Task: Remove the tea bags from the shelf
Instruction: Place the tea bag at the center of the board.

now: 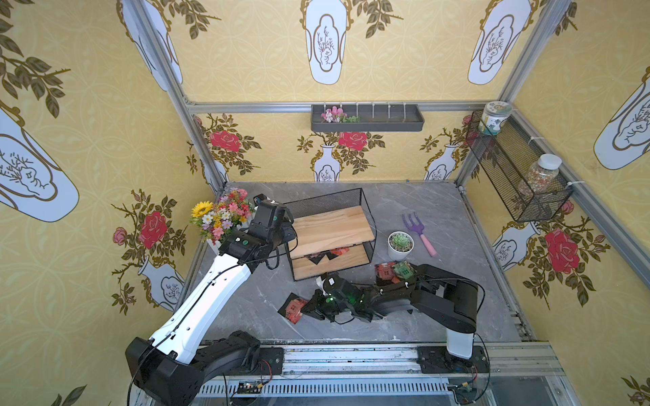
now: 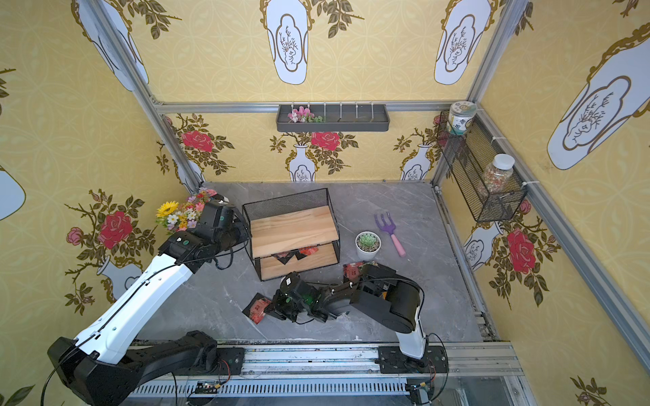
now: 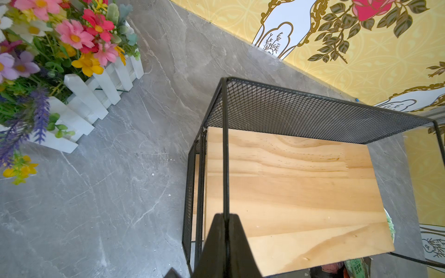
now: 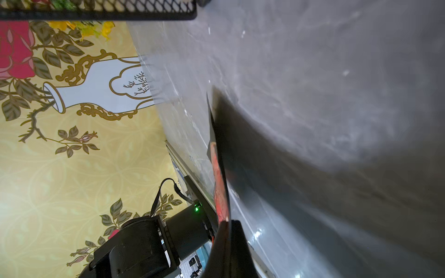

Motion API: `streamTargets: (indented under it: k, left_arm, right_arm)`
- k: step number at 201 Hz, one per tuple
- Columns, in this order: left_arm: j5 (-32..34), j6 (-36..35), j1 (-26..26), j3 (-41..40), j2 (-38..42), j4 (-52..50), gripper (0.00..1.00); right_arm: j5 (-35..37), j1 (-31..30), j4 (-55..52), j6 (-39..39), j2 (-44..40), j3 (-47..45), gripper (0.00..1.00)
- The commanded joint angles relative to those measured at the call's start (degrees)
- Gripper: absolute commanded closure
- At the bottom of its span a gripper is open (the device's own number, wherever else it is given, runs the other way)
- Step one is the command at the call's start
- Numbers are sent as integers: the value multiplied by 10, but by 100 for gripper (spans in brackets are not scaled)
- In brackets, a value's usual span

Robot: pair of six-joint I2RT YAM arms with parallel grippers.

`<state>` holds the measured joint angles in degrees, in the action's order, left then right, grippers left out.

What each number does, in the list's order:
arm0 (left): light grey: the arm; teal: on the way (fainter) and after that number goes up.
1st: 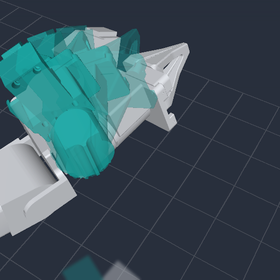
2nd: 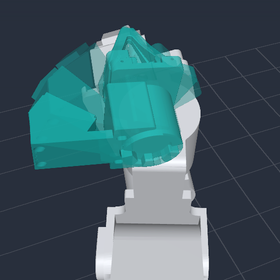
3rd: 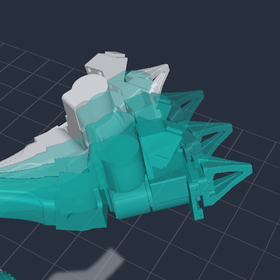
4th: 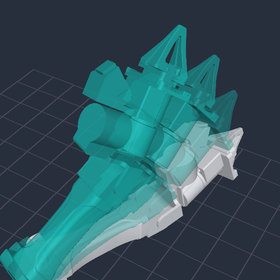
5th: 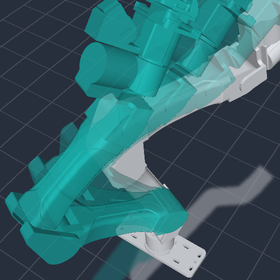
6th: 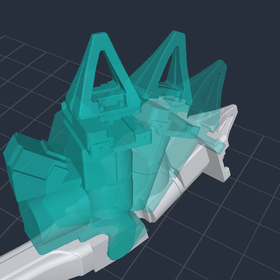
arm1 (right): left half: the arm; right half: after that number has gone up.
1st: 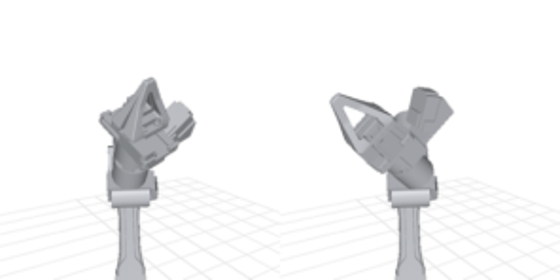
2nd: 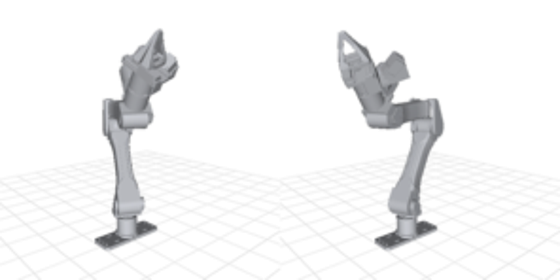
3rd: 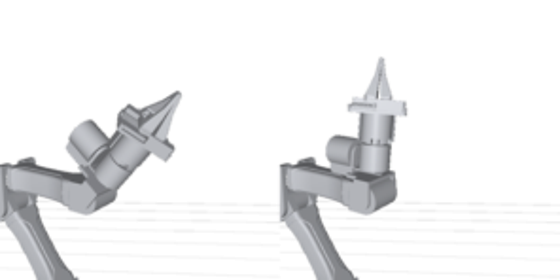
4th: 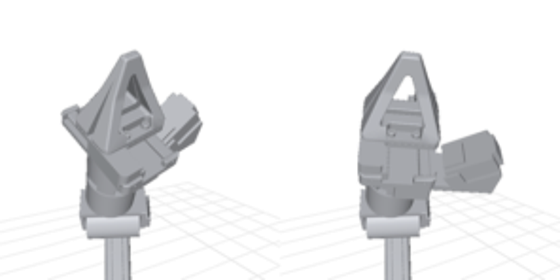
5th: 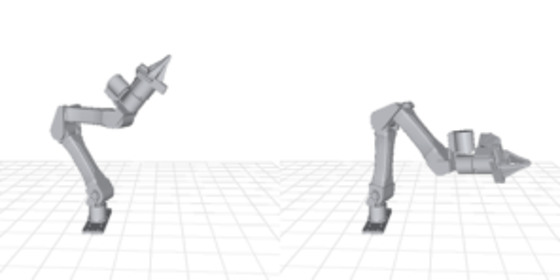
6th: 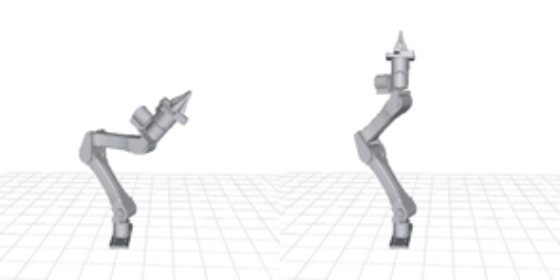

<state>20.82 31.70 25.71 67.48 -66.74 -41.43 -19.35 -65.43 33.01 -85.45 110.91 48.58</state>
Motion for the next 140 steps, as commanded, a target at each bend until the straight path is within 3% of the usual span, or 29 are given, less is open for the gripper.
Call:
streamTargets:
  k: [1,28,69,99,127,140]
  left_arm:
    - [2,-18,0,-1,0,29,100]
    - [2,-18,0,1,-1,30,100]
    - [1,-19,0,1,-5,34,100]
    - [0,-18,0,0,-6,36,100]
    - [0,-21,0,1,-7,37,100]
    - [0,-22,0,2,-6,37,100]
  right_arm:
    - [-1,0,8,1,13,11,100]
    - [-5,1,-19,1,12,9,100]
    - [-4,6,-40,1,-25,-12,66]
    - [10,15,-52,-3,-70,-30,55]
    - [34,23,-72,-2,-105,-34,53]
    - [61,32,-66,-7,-120,-43,66]
